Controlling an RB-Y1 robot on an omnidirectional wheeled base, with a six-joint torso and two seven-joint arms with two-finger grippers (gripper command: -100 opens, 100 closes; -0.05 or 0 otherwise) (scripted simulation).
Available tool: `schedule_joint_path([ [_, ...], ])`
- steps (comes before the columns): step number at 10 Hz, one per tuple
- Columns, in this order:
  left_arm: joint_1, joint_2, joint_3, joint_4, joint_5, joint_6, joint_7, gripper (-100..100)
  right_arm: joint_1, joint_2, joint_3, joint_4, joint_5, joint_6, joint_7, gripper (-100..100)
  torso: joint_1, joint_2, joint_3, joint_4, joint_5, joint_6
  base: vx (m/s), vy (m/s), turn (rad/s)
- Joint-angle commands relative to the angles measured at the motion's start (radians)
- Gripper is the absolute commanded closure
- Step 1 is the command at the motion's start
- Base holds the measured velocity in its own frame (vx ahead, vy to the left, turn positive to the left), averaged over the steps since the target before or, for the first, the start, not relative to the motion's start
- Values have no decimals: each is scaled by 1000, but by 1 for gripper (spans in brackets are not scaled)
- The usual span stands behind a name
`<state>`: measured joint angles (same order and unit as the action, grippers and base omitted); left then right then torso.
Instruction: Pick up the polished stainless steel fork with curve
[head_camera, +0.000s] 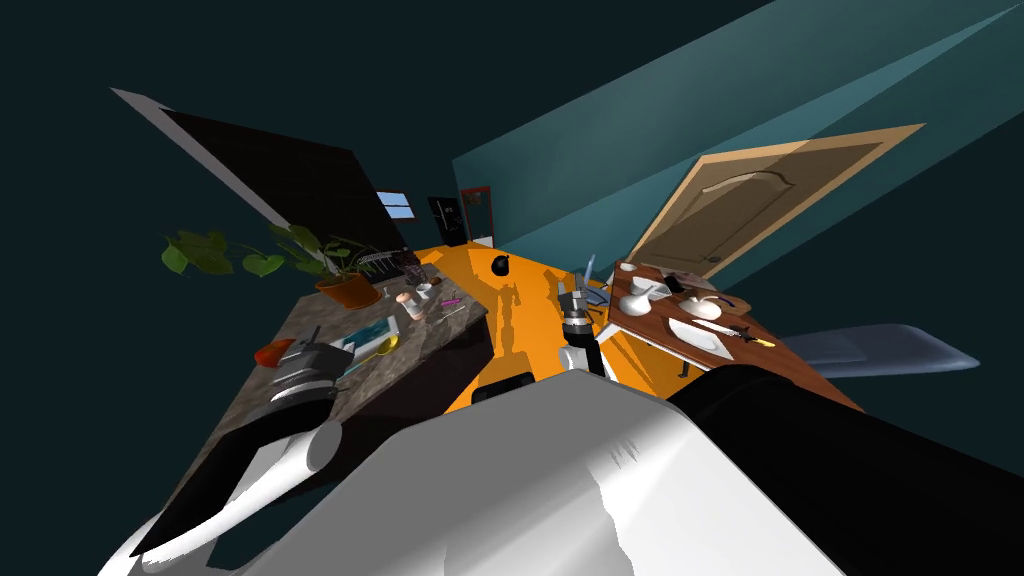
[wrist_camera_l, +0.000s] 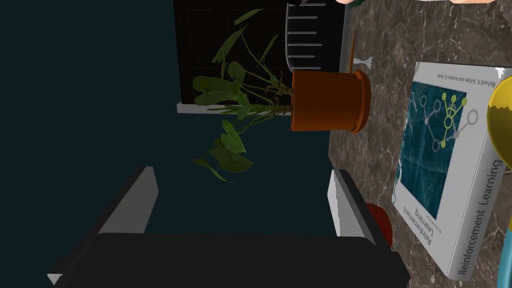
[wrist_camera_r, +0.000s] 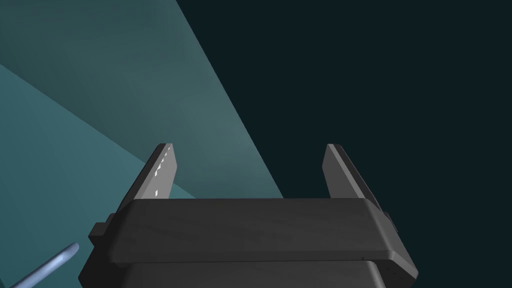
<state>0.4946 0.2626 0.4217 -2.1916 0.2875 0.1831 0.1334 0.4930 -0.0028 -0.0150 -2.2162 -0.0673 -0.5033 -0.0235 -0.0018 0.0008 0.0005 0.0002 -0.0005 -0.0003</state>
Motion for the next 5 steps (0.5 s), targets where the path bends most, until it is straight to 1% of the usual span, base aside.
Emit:
schedule_joint_path([
  [1, 0, 14, 42, 1, 30, 50, 7, -100, 0, 0, 0, 0, 0, 0, 0, 0, 0, 0, 0, 0, 0, 0, 3, -45, -111],
  [2, 0, 14, 42, 1, 30, 69, 7, -100, 0, 0, 0, 0, 0, 0, 0, 0, -1, 0, 0, 0, 0, 0, 2, -44, -67],
  [3, -1, 26, 80, 5, 58, 99, 13, -100, 0, 0, 0, 0, 0, 0, 0, 0, -1, 0, 0, 0, 0, 0, 1, -66, -113],
  [4, -1, 26, 80, 5, 58, 131, 13, -100, 0, 0, 0, 0, 0, 0, 0, 0, -2, 0, 0, 0, 0, 0, 9, -55, -67],
  [5, -1, 26, 80, 5, 58, 138, 13, -100, 0, 0, 0, 0, 0, 0, 0, 0, -1, -1, 0, 0, 0, 0, 10, -27, 1],
])
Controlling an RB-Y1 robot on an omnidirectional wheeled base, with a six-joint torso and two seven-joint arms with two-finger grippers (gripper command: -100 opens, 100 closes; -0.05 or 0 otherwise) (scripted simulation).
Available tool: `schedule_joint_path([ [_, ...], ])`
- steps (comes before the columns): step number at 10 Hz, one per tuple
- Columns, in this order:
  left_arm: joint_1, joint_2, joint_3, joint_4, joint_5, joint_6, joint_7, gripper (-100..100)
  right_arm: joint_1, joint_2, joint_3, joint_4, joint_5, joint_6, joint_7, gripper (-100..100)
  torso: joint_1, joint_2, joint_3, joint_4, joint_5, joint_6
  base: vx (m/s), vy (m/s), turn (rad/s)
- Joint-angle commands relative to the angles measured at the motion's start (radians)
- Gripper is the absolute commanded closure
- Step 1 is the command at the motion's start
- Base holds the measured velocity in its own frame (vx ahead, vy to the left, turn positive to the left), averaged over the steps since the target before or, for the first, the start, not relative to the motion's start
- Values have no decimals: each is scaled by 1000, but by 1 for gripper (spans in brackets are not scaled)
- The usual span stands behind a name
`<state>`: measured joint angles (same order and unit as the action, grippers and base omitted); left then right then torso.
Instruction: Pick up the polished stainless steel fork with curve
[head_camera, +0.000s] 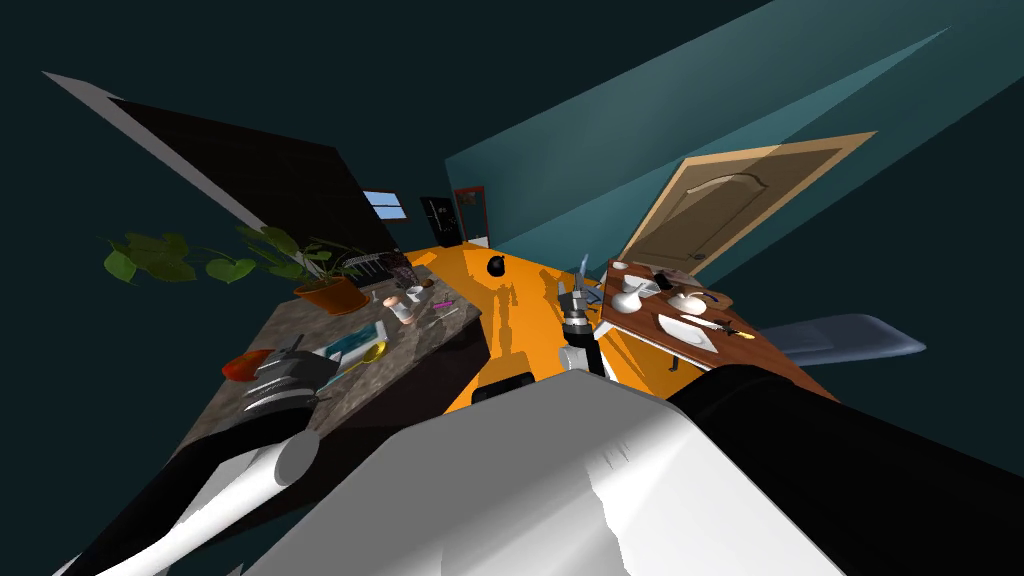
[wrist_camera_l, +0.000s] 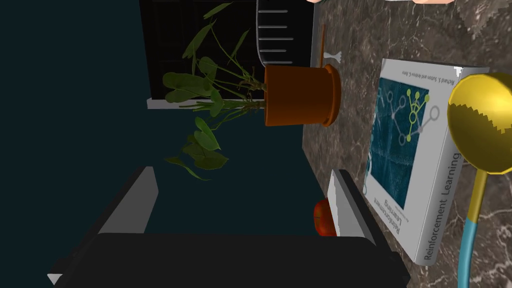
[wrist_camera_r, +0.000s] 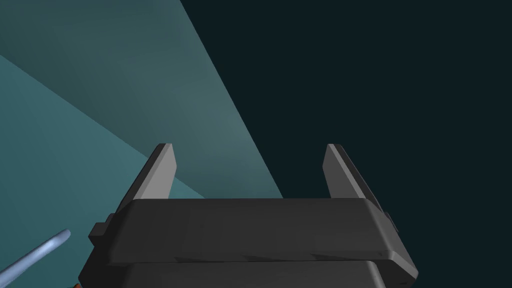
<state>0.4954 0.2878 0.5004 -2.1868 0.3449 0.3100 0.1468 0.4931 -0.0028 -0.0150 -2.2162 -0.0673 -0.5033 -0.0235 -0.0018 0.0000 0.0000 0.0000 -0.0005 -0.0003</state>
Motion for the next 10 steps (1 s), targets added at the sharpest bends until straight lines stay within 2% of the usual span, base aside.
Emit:
schedule_joint_path([
  [1, -1, 12, 39, 5, 28, 50, 6, -100, 0, 0, 0, 0, 0, 0, 0, 0, 0, 0, 0, 0, 0, 0, 18, -55, -135],
  [2, -1, 12, 39, 5, 28, 77, 6, -100, 0, 0, 0, 0, 0, 0, 0, 0, -1, 0, 0, 0, 0, 1, 18, -54, -72],
  [3, 0, 22, 74, 12, 56, 109, 13, -100, 0, 0, 0, 0, 0, 0, 0, 0, -1, -1, 0, 0, 0, 0, 12, -62, -142],
  [4, 0, 22, 74, 12, 56, 140, 13, -100, 0, 0, 0, 0, 0, 0, 0, 0, -2, 0, 0, 0, 0, 1, 15, -53, -64],
  [5, 1, 32, 107, 19, 83, 169, 19, -100, 0, 0, 0, 0, 0, 0, 0, 0, -1, 0, 0, 0, 0, 0, 31, -61, -138],
  [7, 1, 32, 107, 19, 83, 214, 19, -100, 0, 0, 0, 0, 0, 0, 0, 0, -1, -1, -1, 0, 0, 0, 22, -32, -31],
  [8, 4, 41, 139, 27, 109, 244, 25, -100, 0, 0, 0, 0, 0, 0, 0, 0, 1, 0, 0, 0, 0, 0, 29, -38, -134],
  [9, 4, 41, 139, 27, 109, 275, 25, -100, 0, 0, 0, 0, 0, 0, 0, 0, 0, -1, -1, 0, 0, 0, 28, -37, -103],
  [10, 4, 41, 139, 27, 109, 285, 25, -100, 0, 0, 0, 0, 0, 0, 0, 0, 0, -1, -1, 0, 0, 0, 14, -17, 3],
])
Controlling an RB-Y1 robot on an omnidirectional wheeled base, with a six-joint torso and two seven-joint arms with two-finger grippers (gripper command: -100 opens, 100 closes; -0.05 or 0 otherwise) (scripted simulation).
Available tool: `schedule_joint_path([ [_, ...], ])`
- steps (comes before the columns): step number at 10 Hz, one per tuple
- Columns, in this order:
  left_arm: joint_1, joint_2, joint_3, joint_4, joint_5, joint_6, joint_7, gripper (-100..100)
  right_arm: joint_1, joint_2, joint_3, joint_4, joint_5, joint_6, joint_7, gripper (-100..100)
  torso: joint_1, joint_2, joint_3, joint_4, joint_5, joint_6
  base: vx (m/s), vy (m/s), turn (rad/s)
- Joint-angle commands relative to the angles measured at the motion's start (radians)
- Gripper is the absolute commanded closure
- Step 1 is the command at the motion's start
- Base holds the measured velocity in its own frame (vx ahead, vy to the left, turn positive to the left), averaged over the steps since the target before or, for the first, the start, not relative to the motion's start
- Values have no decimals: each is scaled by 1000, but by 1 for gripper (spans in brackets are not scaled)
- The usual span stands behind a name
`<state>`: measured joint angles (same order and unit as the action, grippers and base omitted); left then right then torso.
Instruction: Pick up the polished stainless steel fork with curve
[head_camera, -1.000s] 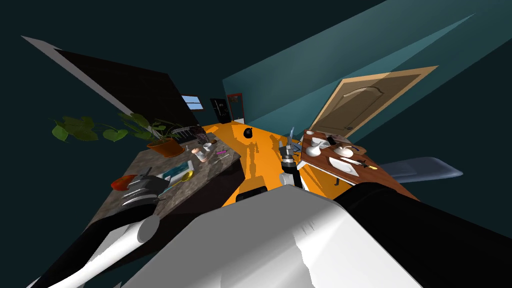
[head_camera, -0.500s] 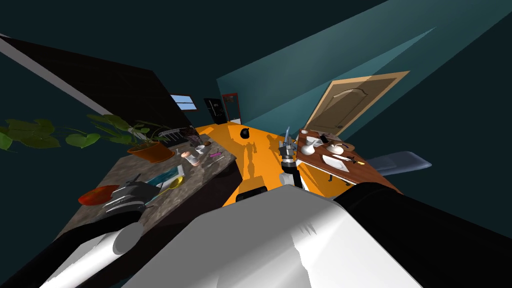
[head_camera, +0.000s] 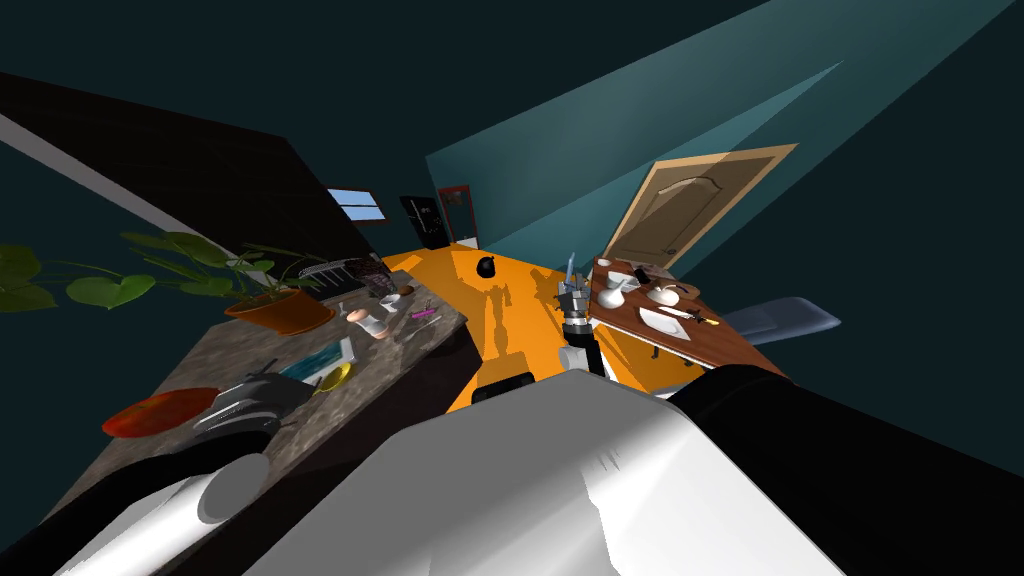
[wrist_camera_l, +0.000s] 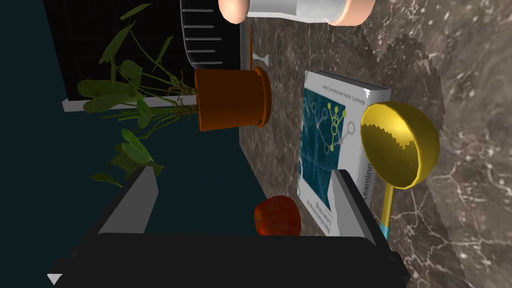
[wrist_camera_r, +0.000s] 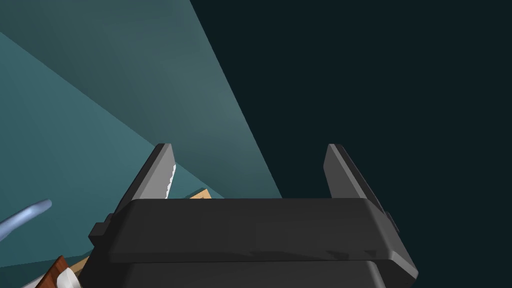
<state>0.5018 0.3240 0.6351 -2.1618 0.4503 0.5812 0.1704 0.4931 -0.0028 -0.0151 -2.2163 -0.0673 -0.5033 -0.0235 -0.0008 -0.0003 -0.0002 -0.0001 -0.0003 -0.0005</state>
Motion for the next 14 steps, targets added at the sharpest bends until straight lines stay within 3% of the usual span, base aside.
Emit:
schedule_joint_path([
  [1, 1, 15, 33, 11, 28, 50, 8, -100, 0, 0, 0, 0, 0, 0, 0, 0, 0, 0, 0, 0, 0, 0, 41, -33, -143],
  [2, 1, 15, 33, 11, 28, 82, 8, -100, 0, 0, 0, 0, 0, 0, 0, 0, -1, -1, -1, 0, 0, 1, 41, -34, -104],
  [3, 6, 24, 59, 21, 52, 117, 14, -100, 0, 0, 0, 0, 0, 0, 0, 0, -1, -1, -1, 0, 0, 0, 61, -48, -166],
  [5, 6, 24, 59, 21, 52, 159, 14, -100, 0, 0, 0, 0, 0, 0, 0, 0, -1, -2, -1, -1, 0, 0, 32, -21, -28],
  [6, 11, 34, 84, 31, 75, 188, 20, -100, 0, 0, 0, 0, 0, 0, 0, 0, 0, 0, 0, 0, 0, 0, 35, -22, -131],
  [8, 11, 34, 84, 31, 75, 232, 20, -100, 0, 0, 0, 0, 0, 0, 0, 0, 0, -2, -1, 0, 0, 0, 35, -15, -66],
  [9, 18, 44, 106, 41, 97, 268, 26, -100, 0, 0, 0, 0, 0, 0, 0, 0, 0, -1, 0, 0, 0, 0, 56, -15, -155],
  [14, 25, 54, 125, 52, 118, 380, 32, -100, 0, 0, 0, 0, 0, 0, 0, 0, 0, -2, -1, -1, 0, 0, 44, -9, -72],
])
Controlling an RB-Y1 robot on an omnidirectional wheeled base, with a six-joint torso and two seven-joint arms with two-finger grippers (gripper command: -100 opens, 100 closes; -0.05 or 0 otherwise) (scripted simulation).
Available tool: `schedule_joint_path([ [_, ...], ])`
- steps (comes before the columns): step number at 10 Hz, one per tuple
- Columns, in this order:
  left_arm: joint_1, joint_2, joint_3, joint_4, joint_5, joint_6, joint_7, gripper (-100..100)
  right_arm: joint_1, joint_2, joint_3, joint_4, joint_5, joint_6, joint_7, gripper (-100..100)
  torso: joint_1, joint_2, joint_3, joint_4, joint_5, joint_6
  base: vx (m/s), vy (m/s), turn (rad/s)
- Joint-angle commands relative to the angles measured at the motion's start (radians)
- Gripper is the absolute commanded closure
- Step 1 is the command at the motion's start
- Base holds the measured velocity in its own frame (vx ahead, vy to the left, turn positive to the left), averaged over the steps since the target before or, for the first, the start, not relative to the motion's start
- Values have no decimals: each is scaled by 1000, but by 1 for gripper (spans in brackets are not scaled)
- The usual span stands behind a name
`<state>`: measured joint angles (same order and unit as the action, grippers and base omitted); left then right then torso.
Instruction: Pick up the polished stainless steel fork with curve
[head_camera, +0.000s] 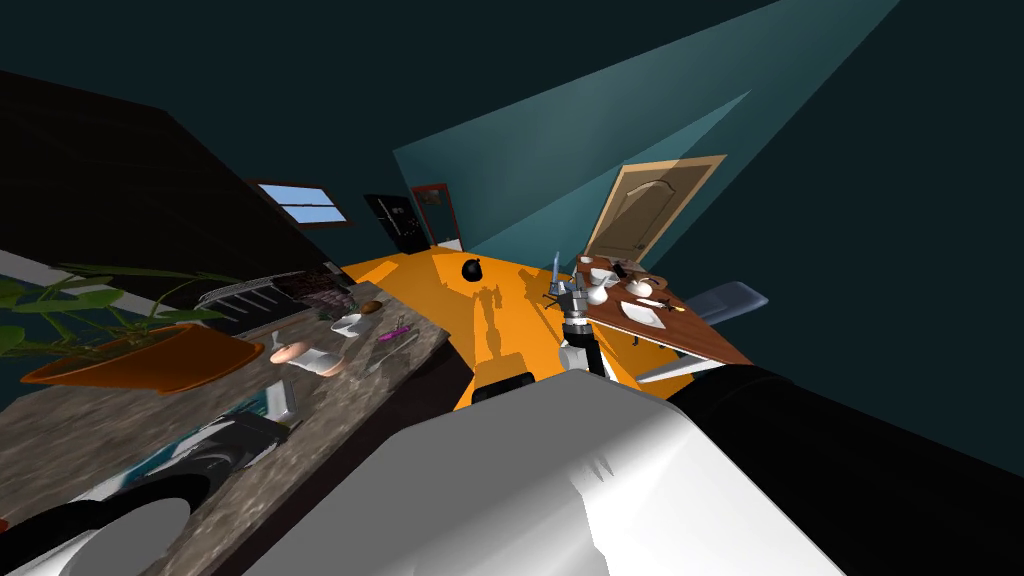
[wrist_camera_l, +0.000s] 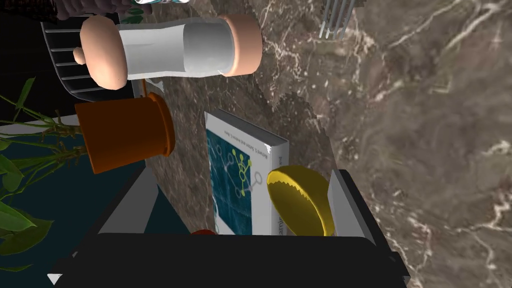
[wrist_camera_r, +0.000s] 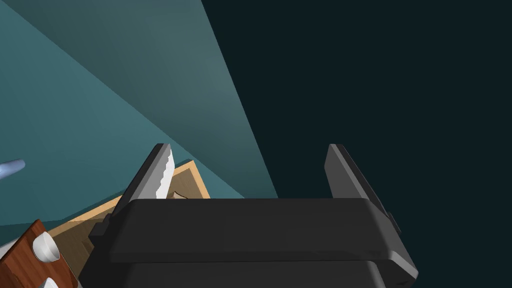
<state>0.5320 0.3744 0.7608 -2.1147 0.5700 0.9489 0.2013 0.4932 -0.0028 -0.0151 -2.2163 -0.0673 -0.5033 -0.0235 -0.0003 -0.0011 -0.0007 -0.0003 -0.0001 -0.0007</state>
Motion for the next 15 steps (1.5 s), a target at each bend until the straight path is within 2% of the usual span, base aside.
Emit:
schedule_joint_path([
  [1, 2, 14, 18, 16, 18, 50, 7, -100, 0, 0, 0, 0, 0, 0, 0, 0, 0, 0, 0, 0, 0, 0, 58, -11, -144],
  [3, 2, 14, 18, 16, 18, 86, 7, -100, 0, 0, 0, 0, 0, 0, 0, 0, 1, -2, -1, 0, 0, 0, 46, 2, -64],
  [4, 10, 23, 34, 28, 36, 124, 12, -100, 0, 0, 0, 0, 0, 0, 0, 0, 1, 0, 0, 0, 0, 0, 53, -4, -157],
  [6, 10, 23, 34, 28, 36, 158, 12, -100, 0, 0, 0, 0, 0, 0, 0, 0, 1, -2, -1, 0, 0, 0, 50, 6, -53],
  [7, 18, 32, 48, 38, 53, 195, 17, -100, 0, 0, 0, 0, 0, 0, 0, 0, 1, 0, 0, 0, 0, 0, 57, 2, -189],
  [8, 18, 32, 48, 38, 53, 221, 17, -100, 0, 0, 0, 0, 0, 0, 0, 0, 1, -1, -1, 0, 0, 1, 59, 13, -93],
  [9, 18, 32, 48, 38, 53, 230, 17, -100, 0, 0, 0, 0, 0, 0, 0, 0, 1, -2, -1, 0, 0, 0, 30, 8, 17],
  [10, 26, 41, 61, 49, 69, 269, 22, -100, 0, 0, 0, 0, 0, 0, 0, 0, 1, 0, 0, 0, 0, 0, 72, 4, -139],
  [15, 44, 57, 82, 71, 98, 400, 31, -100, 0, 0, 0, 0, 0, 0, 0, 0, 1, 0, 0, 0, 0, 0, 61, 19, -110],
])
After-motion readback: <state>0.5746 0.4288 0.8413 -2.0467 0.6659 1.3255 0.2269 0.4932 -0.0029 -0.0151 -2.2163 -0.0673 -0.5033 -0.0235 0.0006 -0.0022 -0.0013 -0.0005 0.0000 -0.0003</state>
